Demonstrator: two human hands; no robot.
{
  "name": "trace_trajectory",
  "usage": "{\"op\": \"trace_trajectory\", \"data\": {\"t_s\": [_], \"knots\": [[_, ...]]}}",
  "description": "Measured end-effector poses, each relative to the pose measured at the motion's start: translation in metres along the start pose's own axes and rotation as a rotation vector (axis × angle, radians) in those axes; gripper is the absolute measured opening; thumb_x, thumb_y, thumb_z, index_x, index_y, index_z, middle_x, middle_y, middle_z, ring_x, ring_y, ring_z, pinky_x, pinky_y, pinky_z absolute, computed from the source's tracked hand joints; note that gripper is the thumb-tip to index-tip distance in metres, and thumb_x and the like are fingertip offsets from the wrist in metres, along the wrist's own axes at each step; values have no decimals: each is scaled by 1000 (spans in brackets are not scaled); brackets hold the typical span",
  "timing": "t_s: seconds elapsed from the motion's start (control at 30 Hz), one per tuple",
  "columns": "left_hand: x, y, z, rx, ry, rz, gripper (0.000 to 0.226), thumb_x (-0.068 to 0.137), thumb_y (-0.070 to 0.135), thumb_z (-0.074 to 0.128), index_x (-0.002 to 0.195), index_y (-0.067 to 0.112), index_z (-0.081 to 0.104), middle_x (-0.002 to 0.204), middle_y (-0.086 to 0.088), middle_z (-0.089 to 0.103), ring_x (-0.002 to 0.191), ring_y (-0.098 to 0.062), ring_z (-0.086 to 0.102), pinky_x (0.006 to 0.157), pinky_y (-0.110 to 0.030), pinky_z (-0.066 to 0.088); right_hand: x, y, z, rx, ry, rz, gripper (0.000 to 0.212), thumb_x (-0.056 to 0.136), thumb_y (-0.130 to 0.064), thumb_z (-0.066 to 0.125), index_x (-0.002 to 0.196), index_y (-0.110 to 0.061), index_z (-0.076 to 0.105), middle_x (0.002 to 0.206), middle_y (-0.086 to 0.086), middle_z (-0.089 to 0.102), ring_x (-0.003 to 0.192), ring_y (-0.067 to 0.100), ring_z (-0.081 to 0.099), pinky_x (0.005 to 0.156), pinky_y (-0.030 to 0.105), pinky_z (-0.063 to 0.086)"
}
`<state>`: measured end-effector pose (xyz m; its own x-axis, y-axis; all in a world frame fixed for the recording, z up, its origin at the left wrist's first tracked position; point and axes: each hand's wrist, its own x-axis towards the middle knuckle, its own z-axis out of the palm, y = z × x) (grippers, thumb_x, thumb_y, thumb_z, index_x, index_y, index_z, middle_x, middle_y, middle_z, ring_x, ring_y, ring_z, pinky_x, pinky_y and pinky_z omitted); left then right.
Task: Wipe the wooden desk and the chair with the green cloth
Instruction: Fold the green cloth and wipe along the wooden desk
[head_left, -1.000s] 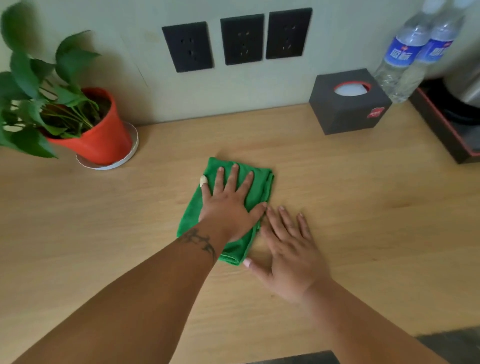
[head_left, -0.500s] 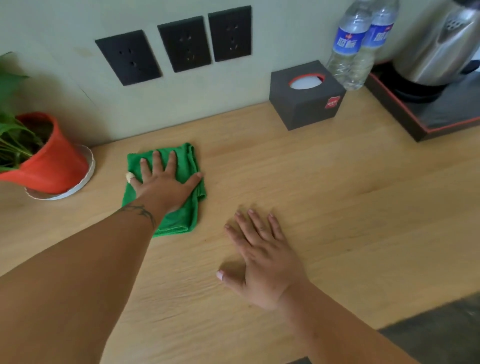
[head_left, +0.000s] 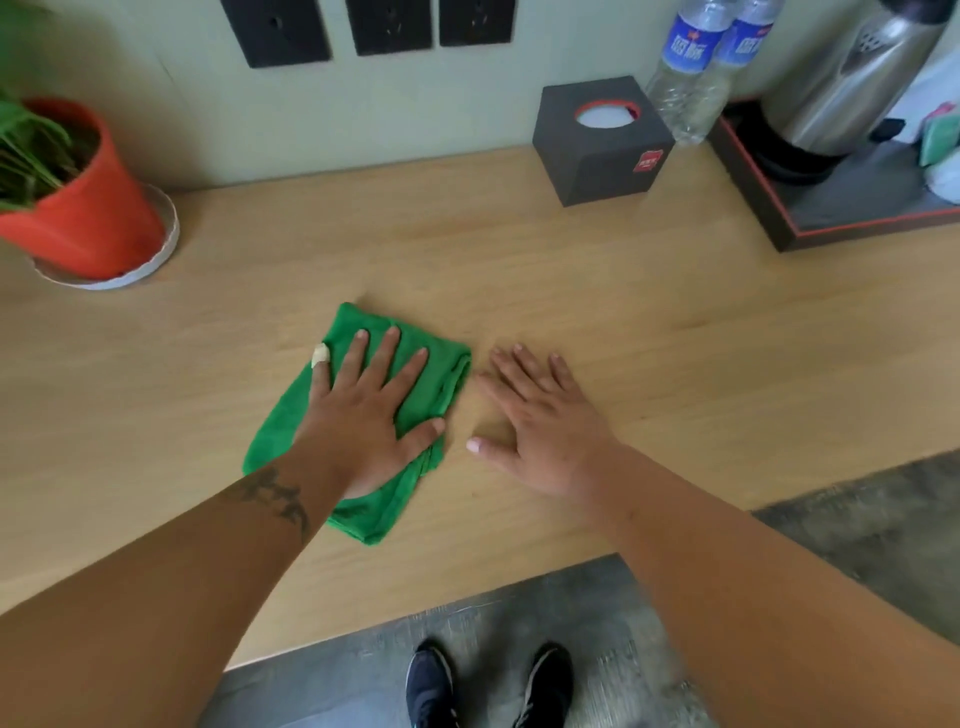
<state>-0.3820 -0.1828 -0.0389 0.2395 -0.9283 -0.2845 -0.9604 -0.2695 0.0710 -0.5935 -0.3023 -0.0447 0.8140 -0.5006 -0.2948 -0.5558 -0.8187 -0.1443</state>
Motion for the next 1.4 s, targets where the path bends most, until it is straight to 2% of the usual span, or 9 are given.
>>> {"op": "trace_trajectory", "data": {"t_s": [0.13,0.33,0.47,0.63,0.8,0.93,1.03,1.3,1.4], "knots": [[-53,11,20,27,-9,-4,92,80,90,12,155,42,-9,166,2,-18,152,-28,-22,120,-63,-3,-8,23,-2,1,-16,69,90,91,-81,16,160,-30,-10,169,-1,-20,153,20,-25,124,53,-10],[-60,48,23,17,-89,-229,101,75,92,26,155,32,30,164,-7,23,150,-37,18,111,-68,21,-34,83,-10,47,-49,179,90,91,-82,13,159,-31,-17,167,1,-27,151,23,-31,124,54,-11],[-21,114,14,-97,-35,-448,105,71,95,12,157,35,11,167,-2,2,154,-34,3,117,-64,7,-47,140,-14,40,-63,166,85,92,-80,12,158,-34,-17,167,-1,-27,151,22,-30,124,54,-12],[47,203,1,-104,-2,-421,98,75,90,10,152,38,-22,161,0,-32,150,-32,-26,118,-62,-12,-52,210,-15,-3,-14,162,88,89,-81,14,159,-35,-13,169,-1,-22,154,23,-24,123,51,-12],[87,251,-10,-114,-17,-351,96,76,89,10,152,40,-22,162,-1,-32,148,-32,-31,116,-63,-16,-55,258,-14,-7,57,154,94,84,-87,4,161,-33,9,171,2,-2,157,26,-5,122,52,-7],[94,242,-15,-118,-72,-224,97,76,90,17,150,44,-25,161,4,-34,146,-27,-35,117,-61,-17,-54,258,-8,-16,57,138,89,91,-83,13,159,-27,27,169,7,18,156,30,11,121,57,4],[100,209,-17,-92,-73,-171,101,71,94,21,151,48,-21,164,8,-29,148,-23,-33,118,-59,-16,-54,261,-7,-24,79,125,91,89,-84,11,160,-28,22,170,5,11,157,28,2,123,58,3],[160,197,-37,-165,-11,-540,104,72,93,14,155,38,-16,166,-1,-23,152,-34,-20,117,-66,-9,-55,261,-5,6,88,126,94,87,-87,6,161,-31,18,171,3,5,157,28,0,122,54,-5],[175,229,-40,-133,-43,-338,101,77,89,21,155,37,-16,165,-2,-25,151,-35,-23,116,-66,-13,-54,261,-5,-14,77,121,96,82,-88,0,161,-34,9,170,1,-7,157,27,-8,122,54,-8]]}}
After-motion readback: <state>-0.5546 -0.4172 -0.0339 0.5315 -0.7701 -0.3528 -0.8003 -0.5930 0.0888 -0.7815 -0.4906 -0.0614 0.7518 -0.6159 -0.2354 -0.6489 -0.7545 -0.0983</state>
